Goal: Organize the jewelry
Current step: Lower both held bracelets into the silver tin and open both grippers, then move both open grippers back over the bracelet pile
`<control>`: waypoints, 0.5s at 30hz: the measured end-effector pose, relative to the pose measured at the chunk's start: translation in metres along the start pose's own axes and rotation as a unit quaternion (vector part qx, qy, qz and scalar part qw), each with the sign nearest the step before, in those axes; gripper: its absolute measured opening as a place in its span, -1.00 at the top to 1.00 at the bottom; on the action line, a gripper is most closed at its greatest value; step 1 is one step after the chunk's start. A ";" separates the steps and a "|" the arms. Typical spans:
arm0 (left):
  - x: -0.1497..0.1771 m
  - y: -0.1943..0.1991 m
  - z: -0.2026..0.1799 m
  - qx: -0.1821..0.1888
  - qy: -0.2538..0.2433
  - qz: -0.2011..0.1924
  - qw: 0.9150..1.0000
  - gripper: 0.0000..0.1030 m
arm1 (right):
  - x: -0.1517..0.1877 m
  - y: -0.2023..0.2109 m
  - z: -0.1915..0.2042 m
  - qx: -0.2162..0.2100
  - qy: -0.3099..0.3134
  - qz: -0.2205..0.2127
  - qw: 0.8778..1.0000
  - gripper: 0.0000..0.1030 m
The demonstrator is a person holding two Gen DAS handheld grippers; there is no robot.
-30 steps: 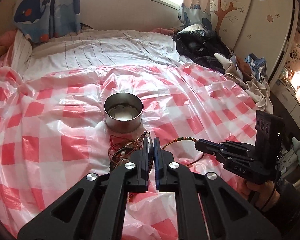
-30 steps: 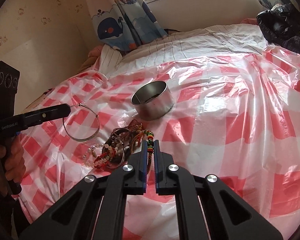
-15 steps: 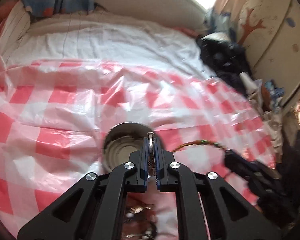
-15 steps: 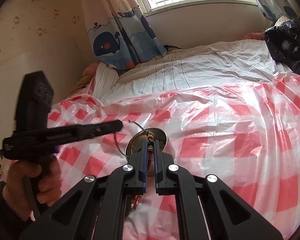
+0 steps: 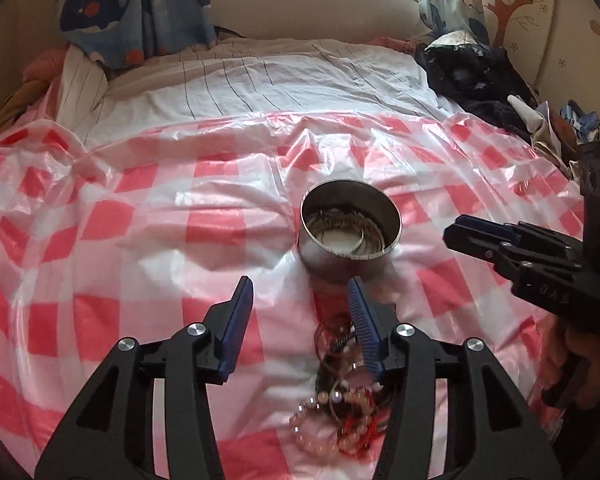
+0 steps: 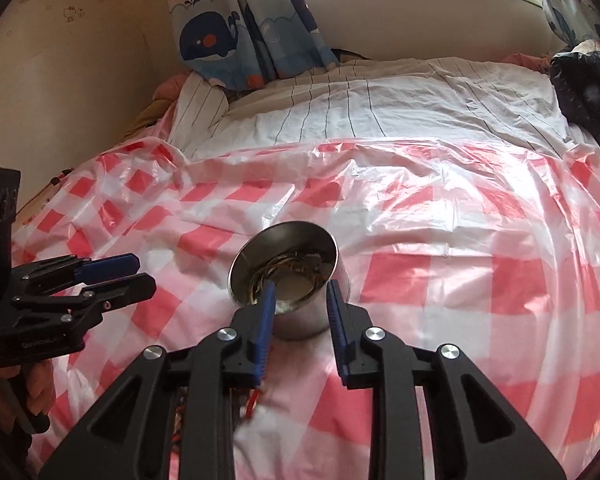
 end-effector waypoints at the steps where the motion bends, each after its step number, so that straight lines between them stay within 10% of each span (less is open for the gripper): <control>1: 0.012 -0.002 0.000 0.009 0.011 0.007 1.000 0.09 | 0.012 0.007 0.003 -0.002 0.001 0.001 1.000 0.40; 15: 0.036 -0.032 0.001 0.046 0.063 0.037 0.996 0.09 | 0.061 -0.002 0.026 -0.039 0.013 0.055 0.998 0.32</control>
Point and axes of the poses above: each gripper's, at about its wrist camera, not at the fingertips, and y roughly against the way its jaws point, z to its left, x to its underside, the point moved 4 cm from there along -y, roughly the way its jaws point, and after that the axes turned 1 degree about -x, right-handed, at the moved point
